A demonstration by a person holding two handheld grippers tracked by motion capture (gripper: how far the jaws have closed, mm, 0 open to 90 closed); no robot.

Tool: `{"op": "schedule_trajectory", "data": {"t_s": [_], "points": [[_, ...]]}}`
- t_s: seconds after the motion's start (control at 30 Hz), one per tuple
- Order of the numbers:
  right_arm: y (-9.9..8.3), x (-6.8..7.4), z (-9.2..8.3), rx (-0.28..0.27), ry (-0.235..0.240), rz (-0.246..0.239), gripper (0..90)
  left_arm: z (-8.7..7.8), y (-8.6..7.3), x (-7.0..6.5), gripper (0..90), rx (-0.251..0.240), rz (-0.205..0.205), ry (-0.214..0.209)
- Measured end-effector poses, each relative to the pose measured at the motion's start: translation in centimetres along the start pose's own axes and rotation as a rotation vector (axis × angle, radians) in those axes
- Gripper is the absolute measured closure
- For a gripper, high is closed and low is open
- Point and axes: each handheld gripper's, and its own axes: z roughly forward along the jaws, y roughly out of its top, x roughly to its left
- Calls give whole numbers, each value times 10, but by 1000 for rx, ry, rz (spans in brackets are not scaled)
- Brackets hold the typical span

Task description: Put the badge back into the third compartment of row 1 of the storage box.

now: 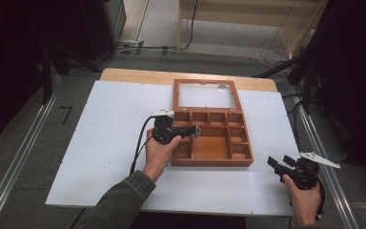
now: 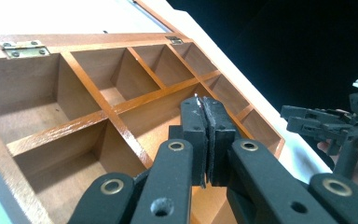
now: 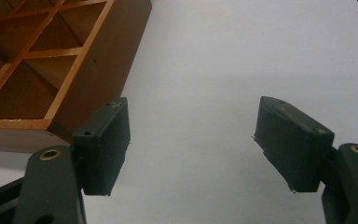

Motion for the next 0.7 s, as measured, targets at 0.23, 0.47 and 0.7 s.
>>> {"op": "schedule_trajectory", "data": {"t_s": [0.23, 0.47, 0.7], "points": [[0, 0, 0, -3, 2, -4, 243, 9, 5, -1, 897, 11, -1, 4], [0, -1, 0, -1, 4, 0, 243, 20, 9, -1, 897, 27, -6, 7], [0, -1, 0, -4, 9, -2, 244, 28, 14, -2, 897, 29, -16, 7]]}}
